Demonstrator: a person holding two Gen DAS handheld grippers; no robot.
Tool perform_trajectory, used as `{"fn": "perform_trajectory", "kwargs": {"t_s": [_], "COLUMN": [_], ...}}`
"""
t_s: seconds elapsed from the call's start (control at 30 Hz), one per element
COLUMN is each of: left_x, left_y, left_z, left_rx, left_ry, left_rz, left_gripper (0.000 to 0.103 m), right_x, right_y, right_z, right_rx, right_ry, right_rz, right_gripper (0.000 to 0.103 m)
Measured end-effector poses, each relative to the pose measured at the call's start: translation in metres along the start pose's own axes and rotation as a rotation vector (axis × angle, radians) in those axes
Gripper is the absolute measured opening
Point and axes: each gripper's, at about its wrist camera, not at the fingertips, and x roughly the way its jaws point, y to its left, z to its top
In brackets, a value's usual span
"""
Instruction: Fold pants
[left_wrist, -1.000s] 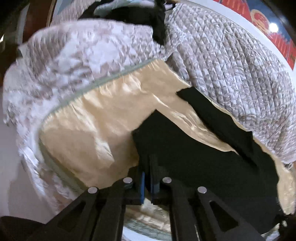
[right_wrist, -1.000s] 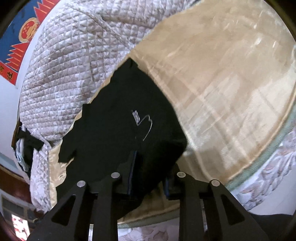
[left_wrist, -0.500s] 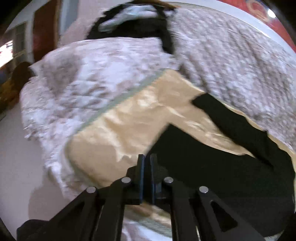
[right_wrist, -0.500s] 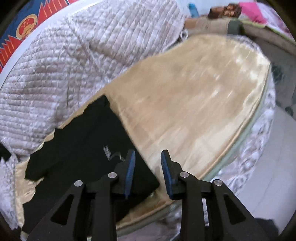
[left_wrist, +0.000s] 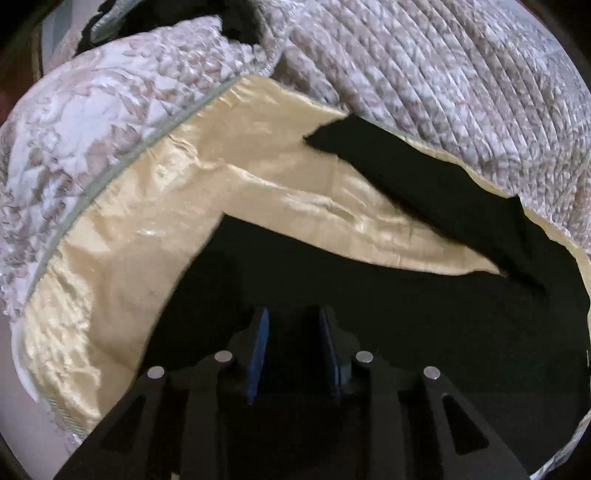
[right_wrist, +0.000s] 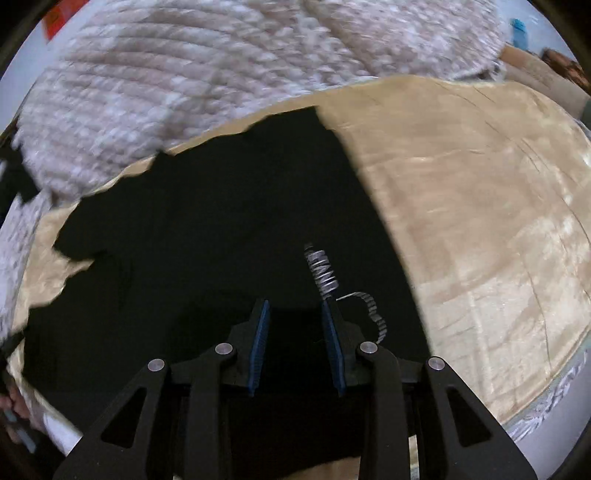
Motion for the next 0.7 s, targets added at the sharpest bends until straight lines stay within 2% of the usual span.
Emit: {"fn": "perform_trajectory", "kwargs": {"t_s": [0.07,0.2,0.3,0.37,0.43,0.47,0.5,0.53,0.6,0.63,0.7], "left_x": [-0.008,-0.012,-0.001,0.012,0.023,0.029,0.031,0.028,0.019,0.015,0.013], "left_y": [-0.006,-0.033,-0.051,-0.051,-0.039,-0.032,-0.023,-0.019,-0.016,-0.013,-0.005], "left_z": [0.004,0.016,0.022,0.028,0.028,0.029,0.030,0.031,0.031,0.031,0.030], "left_rx": [0.023,0.080,0.138,0.151,0.115,0.085,0.052,0.034,0.020,0.007,-0.025], "left_ry": [-0.029,-0.041,-0.031,-0.026,-0.007,0.012,0.015,0.009,-0.029,-0.048,-0.050], "left_rz": [0.011,-0.068,-0.086,-0.053,0.036,0.060,0.044,0.030,0.065,0.076,0.075], "left_gripper": [0.031,0.031,0.032,0.032,0.032,0.032,0.032,0.032,0.032,0.033,0.038], "right_x": [-0.006,-0.001,0.009,0.021,0.034,0.041,0.049,0.055,0.060,0.054,0.033], "right_y": [-0.002,0.022,0.047,0.065,0.072,0.071,0.066,0.060,0.045,0.040,0.034], "right_z": [0.006,0.024,0.036,0.042,0.047,0.050,0.049,0.049,0.050,0.051,0.056], "right_rx": [-0.002,-0.074,-0.138,-0.197,-0.216,-0.218,-0.206,-0.181,-0.105,-0.075,-0.046], "right_ry": [-0.021,-0.017,-0.001,0.007,0.032,0.050,0.067,0.082,0.102,0.083,-0.008], "right_rz": [-0.011,0.048,0.077,0.091,0.073,0.052,0.028,0.007,0.015,0.036,0.023], "right_gripper": [0.030,0.030,0.030,0.030,0.030,0.035,0.042,0.042,0.042,0.042,0.042]}}
